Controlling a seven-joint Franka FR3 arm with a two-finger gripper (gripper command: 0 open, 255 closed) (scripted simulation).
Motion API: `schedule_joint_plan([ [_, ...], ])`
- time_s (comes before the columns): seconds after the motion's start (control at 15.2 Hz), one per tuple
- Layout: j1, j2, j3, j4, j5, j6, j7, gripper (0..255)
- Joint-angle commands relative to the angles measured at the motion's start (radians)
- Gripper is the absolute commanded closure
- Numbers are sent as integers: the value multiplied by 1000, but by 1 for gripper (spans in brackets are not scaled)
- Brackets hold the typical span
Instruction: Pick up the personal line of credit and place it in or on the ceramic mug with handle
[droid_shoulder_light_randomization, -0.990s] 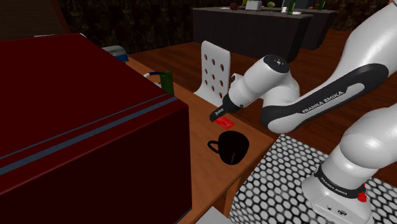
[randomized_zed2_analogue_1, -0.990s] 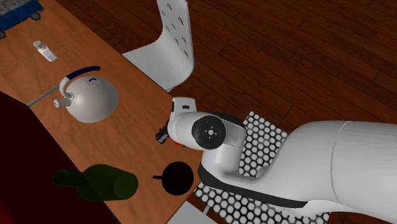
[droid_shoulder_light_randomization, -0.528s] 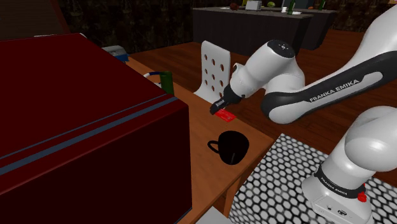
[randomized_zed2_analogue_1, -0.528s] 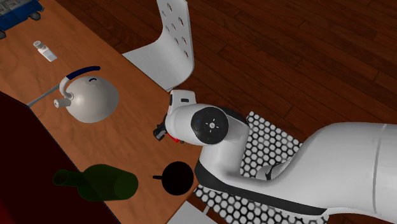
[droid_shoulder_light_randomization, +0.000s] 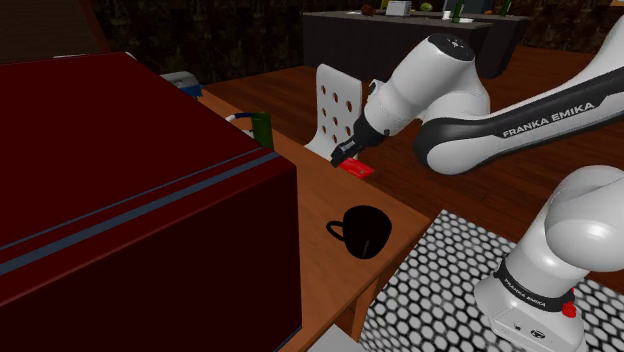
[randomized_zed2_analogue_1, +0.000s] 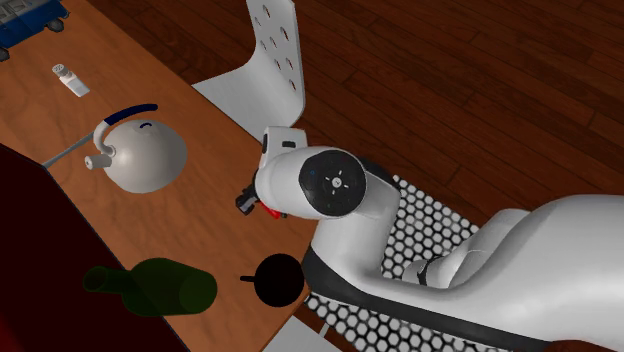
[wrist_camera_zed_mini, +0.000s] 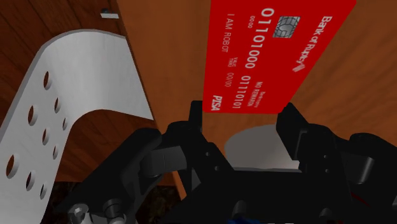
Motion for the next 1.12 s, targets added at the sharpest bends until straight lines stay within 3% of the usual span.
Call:
schedule_joint_plan([
  [0.0,10,-16,-13,16,6,-33,-11,255],
  [0.53,32,-65,-47,83,21,-151,-42,255],
  [1.06,134,-218,114,59,81,-292,145,255],
])
